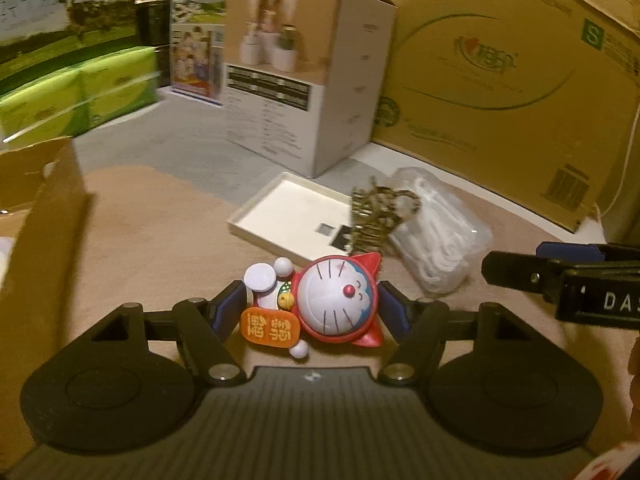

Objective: Organize rigid objects
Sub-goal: 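Grasp the Doraemon figure with the left tool while the right tool grasps the cotton swab bag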

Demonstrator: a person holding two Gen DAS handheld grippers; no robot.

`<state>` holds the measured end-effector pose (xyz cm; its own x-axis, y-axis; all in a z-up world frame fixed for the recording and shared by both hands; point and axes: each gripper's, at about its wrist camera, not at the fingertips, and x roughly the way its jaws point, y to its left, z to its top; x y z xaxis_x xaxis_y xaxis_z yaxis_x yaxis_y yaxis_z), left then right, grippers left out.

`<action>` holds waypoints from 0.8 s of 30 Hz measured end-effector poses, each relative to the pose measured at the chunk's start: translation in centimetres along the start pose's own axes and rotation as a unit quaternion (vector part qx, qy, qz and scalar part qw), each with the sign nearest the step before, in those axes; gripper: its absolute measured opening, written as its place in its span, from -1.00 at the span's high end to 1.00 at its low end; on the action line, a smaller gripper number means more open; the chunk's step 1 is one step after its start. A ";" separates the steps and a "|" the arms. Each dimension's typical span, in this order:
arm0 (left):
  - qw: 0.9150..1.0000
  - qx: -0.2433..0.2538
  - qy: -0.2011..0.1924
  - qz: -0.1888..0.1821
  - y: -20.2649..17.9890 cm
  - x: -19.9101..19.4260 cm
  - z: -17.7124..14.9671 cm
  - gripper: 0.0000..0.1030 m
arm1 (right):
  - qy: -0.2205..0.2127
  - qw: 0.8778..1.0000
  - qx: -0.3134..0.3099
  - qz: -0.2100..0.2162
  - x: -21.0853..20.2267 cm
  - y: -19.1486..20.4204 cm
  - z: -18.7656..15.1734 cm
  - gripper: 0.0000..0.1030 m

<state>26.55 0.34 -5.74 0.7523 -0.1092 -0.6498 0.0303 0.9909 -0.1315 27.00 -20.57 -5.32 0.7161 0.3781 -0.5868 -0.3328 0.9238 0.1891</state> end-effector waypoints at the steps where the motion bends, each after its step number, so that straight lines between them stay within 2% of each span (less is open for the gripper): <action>1: 1.000 -0.001 0.000 0.002 0.2 -0.1 0.0 -0.32 | -0.002 1.000 0.000 0.004 0.2 0.1 0.1 -0.50; 5: 1.000 -0.003 -0.004 0.005 0.6 -0.5 0.3 -0.32 | -0.004 1.000 -0.010 0.016 1.8 0.5 0.6 -0.48; 8: 1.000 -0.007 -0.006 0.004 0.7 -0.7 0.4 -0.32 | 0.002 1.000 -0.019 0.020 3.3 0.9 0.9 -0.22; 11: 1.000 -0.011 -0.002 0.003 0.6 -0.7 0.4 -0.32 | 0.009 0.999 -0.029 0.018 4.6 1.2 1.2 -0.06; 13: 1.000 -0.010 -0.001 0.002 0.6 -0.8 0.3 -0.32 | 0.018 0.999 -0.033 0.023 5.4 1.3 1.4 0.17; 14: 1.000 -0.009 0.001 0.002 0.5 -0.9 0.3 -0.32 | 0.022 0.999 -0.035 0.027 5.6 1.4 1.4 0.35; 19: 1.000 -0.011 0.003 0.001 0.1 -1.7 -0.3 -0.32 | 0.029 0.999 -0.036 0.019 4.4 1.7 0.9 0.40; 24: 1.000 -0.003 0.008 -0.004 -1.0 -3.7 -1.7 -0.31 | 0.038 0.999 -0.028 0.003 1.1 1.3 -1.1 0.41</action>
<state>22.60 -0.42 -4.52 0.7418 -0.1184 -0.6601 0.0321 0.9894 -0.1415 26.67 -18.98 -6.61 0.6661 0.3763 -0.6440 -0.3719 0.9160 0.1506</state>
